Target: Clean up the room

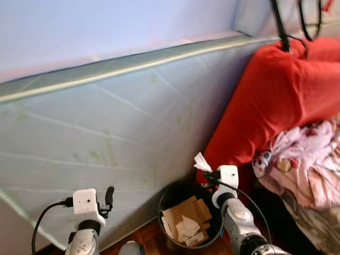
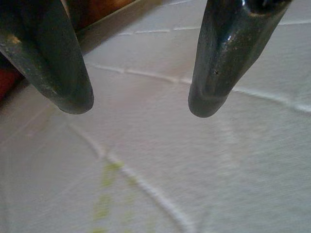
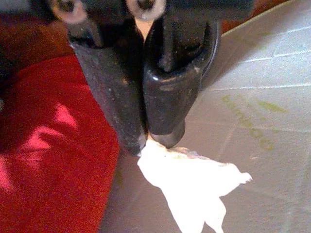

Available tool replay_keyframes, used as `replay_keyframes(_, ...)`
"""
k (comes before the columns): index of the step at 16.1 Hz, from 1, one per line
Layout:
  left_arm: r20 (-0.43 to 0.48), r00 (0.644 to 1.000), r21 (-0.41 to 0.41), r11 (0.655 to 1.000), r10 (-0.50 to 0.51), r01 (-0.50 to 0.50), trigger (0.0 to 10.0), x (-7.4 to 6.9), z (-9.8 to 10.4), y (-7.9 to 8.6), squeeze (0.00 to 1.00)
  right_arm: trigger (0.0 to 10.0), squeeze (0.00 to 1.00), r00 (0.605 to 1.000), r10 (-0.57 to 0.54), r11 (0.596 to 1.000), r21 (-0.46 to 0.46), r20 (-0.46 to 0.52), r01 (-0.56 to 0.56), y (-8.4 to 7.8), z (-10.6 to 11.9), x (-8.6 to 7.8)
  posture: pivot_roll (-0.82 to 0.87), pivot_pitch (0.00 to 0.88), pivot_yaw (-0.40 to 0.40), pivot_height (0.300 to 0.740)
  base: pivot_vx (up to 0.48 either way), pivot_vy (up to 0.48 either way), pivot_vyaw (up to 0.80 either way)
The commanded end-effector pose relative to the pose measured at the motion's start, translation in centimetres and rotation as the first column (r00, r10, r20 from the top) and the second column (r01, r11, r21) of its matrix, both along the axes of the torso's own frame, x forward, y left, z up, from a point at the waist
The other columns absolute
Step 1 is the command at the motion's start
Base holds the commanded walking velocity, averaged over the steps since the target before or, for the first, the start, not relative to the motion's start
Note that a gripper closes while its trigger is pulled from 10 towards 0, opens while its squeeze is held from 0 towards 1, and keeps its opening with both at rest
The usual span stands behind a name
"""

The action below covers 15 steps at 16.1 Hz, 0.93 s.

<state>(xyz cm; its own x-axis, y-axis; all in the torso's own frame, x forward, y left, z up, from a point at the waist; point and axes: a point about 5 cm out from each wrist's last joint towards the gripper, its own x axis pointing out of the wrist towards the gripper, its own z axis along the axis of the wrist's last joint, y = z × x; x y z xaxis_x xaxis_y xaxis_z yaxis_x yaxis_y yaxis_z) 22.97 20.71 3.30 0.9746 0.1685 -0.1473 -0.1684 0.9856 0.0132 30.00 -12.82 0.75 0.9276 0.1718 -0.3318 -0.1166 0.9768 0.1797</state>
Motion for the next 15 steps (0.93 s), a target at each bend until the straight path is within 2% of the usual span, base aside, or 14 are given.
replay_keyframes(1, -0.015, 1.000, -0.008, 1.000, -0.012, 0.012, 10.0, -0.2, -0.2, -0.4, 0.00, 10.0, 0.00, 1.000, -0.005, 1.000, -0.006, 0.003, 0.005, -0.4, 0.1, 0.1, 0.12, 0.000, -0.068, 0.644, 0.000, 0.000, 0.00)
replay_keyframes(7, -0.031, 1.000, -0.007, 1.000, 0.000, 0.000, 10.0, -1.0, -0.3, -0.1, 0.00, 10.0, 0.00, 0.999, 0.000, 1.000, -0.025, 0.033, 0.001, -0.8, 0.7, 0.6, 0.12, 0.018, -0.085, 0.644, 0.230, 0.000, 0.00)
replay_keyframes(15, -0.027, 1.000, -0.011, 1.000, 0.000, 0.000, 10.0, -1.1, -0.2, -0.2, 0.00, 10.0, 0.00, 0.997, 0.007, 1.000, -0.028, 0.082, -0.005, -0.4, 1.5, 1.0, 0.12, 0.032, -0.084, 0.644, 0.345, 0.000, 0.00)
